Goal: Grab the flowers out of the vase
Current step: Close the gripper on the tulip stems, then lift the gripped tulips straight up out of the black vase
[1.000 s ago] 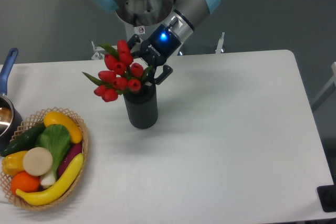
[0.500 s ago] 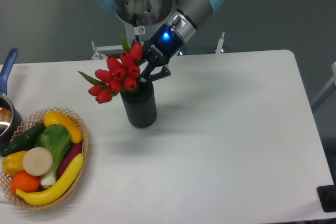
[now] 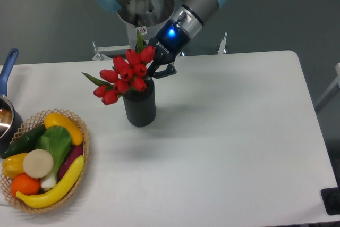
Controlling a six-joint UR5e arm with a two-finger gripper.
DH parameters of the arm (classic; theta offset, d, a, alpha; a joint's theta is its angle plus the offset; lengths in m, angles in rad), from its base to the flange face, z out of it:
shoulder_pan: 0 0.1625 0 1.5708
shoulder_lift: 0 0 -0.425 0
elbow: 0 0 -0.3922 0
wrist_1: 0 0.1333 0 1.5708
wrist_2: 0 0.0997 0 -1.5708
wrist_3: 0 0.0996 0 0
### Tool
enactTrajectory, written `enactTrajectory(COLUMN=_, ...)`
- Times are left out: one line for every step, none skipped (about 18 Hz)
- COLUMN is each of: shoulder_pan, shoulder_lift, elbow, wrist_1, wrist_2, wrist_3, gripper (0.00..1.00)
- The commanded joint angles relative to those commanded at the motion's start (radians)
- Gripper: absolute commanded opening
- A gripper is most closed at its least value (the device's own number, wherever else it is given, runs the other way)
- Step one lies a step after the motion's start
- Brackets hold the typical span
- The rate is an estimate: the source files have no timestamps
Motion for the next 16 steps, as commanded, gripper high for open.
enactTrajectory(shoulder_pan=0.002, shoulder_lift=0.012, elbow=0.005, wrist_1=0.0, wrist_2=0.002, wrist_3=-0.021, gripper=0.16)
enactTrajectory(shoulder_pan=0.005, shoulder_lift=0.021, elbow=0.008, wrist_1=0.0, wrist_2=0.002, wrist_3=-0.034, gripper=0.16)
enactTrajectory(shoulder_pan=0.006, shoulder_lift=0.026, elbow=0.011, wrist_1=0.0, wrist_2=0.002, wrist_3=-0.043, gripper=0.16)
enactTrajectory(shoulder_pan=0.006, shoulder_lift=0.031, elbow=0.014, wrist_1=0.0, wrist_2=0.0, wrist_3=-0.052, gripper=0.16)
enactTrajectory(shoulder_pan=0.008, shoulder_lift=0.035, elbow=0.021, wrist_1=-0.002, wrist_2=-0.002, wrist_3=-0.065, gripper=0.16)
enactTrajectory(shoulder_pan=0.008, shoulder_lift=0.035, elbow=0.028, wrist_1=-0.002, wrist_2=-0.002, wrist_3=-0.075, gripper=0.16)
enactTrajectory(shoulder_pan=0.008, shoulder_lift=0.035, elbow=0.034, wrist_1=-0.002, wrist_2=-0.005, wrist_3=-0.084, gripper=0.16)
enactTrajectory(shoulder_pan=0.008, shoulder_lift=0.037, elbow=0.046, wrist_1=-0.002, wrist_2=-0.012, wrist_3=-0.104, gripper=0.16)
enactTrajectory(shoulder_pan=0.008, shoulder_lift=0.04, elbow=0.054, wrist_1=-0.002, wrist_2=-0.018, wrist_3=-0.121, gripper=0.16)
enactTrajectory(shoulder_pan=0.008, shoulder_lift=0.043, elbow=0.061, wrist_1=-0.002, wrist_2=-0.02, wrist_3=-0.144, gripper=0.16)
enactTrajectory(shoulder_pan=0.008, shoulder_lift=0.046, elbow=0.071, wrist_1=-0.002, wrist_2=-0.02, wrist_3=-0.169, gripper=0.16)
enactTrajectory(shoulder_pan=0.008, shoulder_lift=0.054, elbow=0.078, wrist_1=-0.002, wrist_2=-0.025, wrist_3=-0.189, gripper=0.16)
enactTrajectory(shoulder_pan=0.008, shoulder_lift=0.058, elbow=0.08, wrist_1=-0.002, wrist_2=-0.035, wrist_3=-0.204, gripper=0.16)
enactTrajectory(shoulder_pan=0.009, shoulder_lift=0.071, elbow=0.083, wrist_1=-0.002, wrist_2=-0.043, wrist_3=-0.215, gripper=0.16)
enactTrajectory(shoulder_pan=0.011, shoulder_lift=0.078, elbow=0.084, wrist_1=-0.002, wrist_2=-0.06, wrist_3=-0.233, gripper=0.16)
enactTrajectory(shoulder_pan=0.011, shoulder_lift=0.078, elbow=0.087, wrist_1=-0.002, wrist_2=-0.072, wrist_3=-0.253, gripper=0.17)
